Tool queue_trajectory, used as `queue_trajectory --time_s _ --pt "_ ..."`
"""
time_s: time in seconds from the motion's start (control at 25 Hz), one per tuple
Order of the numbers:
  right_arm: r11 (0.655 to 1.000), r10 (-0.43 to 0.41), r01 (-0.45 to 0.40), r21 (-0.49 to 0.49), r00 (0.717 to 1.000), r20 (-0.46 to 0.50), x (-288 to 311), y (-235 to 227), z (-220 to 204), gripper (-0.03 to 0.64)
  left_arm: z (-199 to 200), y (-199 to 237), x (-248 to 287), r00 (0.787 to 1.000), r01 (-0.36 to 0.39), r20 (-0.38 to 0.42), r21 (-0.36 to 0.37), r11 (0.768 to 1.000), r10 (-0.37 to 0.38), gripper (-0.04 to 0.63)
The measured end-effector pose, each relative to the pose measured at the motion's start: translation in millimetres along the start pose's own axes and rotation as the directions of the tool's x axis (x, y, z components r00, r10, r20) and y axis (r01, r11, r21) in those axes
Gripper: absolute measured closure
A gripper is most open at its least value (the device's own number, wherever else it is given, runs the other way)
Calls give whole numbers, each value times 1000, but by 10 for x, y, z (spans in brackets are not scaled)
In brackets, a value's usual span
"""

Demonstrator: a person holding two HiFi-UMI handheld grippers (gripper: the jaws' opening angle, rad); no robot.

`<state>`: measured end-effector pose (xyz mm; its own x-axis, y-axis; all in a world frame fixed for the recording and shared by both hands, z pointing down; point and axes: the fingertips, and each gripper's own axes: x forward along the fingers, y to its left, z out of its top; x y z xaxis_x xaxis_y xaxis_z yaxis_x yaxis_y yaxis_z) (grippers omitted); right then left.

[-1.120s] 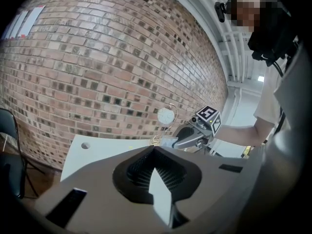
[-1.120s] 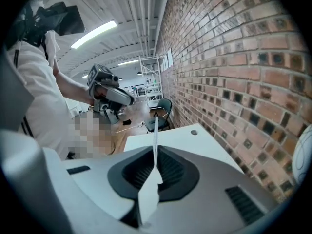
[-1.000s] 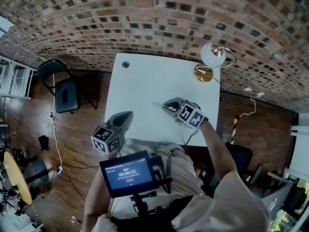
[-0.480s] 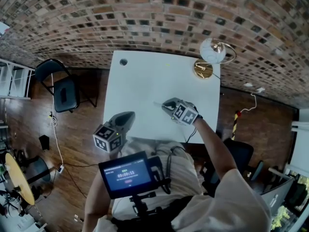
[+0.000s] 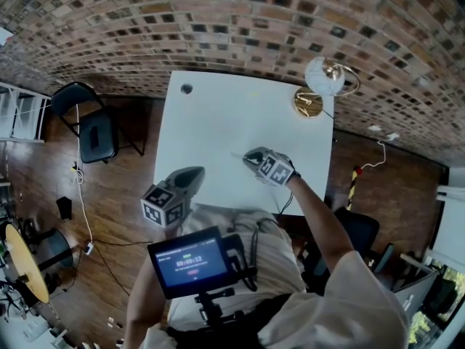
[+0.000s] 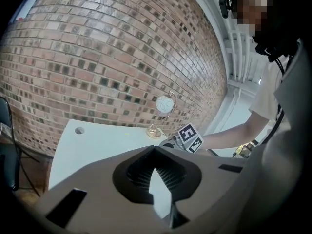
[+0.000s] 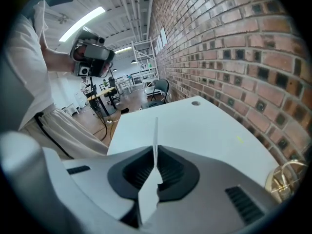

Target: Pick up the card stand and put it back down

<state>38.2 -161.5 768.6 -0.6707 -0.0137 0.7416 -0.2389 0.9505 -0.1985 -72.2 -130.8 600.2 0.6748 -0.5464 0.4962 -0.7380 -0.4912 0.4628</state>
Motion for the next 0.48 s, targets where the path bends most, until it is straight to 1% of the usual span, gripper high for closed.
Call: queue_trajectory --time_s 0.28,0.48 --pt "999 16 -14 35 999 -38 205 -8 -211 588 -58 43 -4 1000 -13 -4 -22 1000 13 598" --pt "998 28 -26 64 999 -28 339 -2 -276 588 -111 76 -25 1000 -28 -15 -29 999 27 598"
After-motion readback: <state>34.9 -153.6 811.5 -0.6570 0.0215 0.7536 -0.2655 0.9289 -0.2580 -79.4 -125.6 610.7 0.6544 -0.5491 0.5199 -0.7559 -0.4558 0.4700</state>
